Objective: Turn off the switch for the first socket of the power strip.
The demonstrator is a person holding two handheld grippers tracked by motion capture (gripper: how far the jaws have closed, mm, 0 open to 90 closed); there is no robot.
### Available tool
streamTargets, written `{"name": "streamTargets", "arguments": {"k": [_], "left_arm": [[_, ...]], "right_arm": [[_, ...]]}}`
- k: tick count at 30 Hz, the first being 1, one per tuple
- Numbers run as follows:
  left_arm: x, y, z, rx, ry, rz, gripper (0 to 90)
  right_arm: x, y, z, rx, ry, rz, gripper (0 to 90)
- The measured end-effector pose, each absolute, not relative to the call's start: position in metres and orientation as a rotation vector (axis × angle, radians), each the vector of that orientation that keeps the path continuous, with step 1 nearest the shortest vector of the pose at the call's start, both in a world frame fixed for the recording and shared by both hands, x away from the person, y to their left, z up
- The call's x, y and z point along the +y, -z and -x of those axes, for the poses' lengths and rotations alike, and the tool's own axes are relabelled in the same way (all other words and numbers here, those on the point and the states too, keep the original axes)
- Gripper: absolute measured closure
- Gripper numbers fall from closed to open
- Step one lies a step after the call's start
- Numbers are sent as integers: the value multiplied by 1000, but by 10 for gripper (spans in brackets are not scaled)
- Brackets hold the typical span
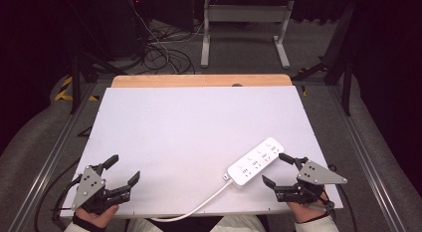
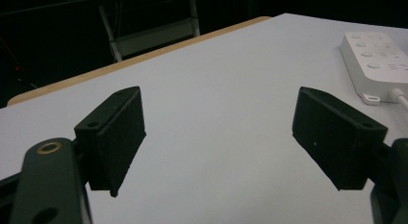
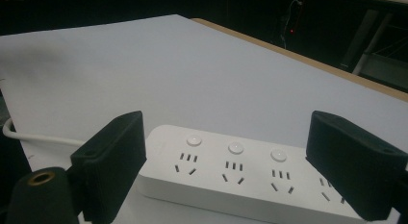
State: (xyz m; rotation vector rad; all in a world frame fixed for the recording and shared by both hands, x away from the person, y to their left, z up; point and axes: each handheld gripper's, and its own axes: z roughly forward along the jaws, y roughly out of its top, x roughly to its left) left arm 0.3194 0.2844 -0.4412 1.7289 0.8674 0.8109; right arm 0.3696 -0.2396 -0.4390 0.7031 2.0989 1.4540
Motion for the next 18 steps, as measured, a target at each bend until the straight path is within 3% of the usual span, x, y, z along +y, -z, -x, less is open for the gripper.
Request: {"name": "streamTargets", "arguments": {"k": [6, 18], "left_arm": [[284, 441, -320, 870, -817, -1725, 196], [283, 442, -320, 868, -820, -1734, 199]], "right_arm": [[-240, 436, -372, 2121, -1450, -720, 192], [-224, 423, -385, 2201, -1373, -750, 428]]}}
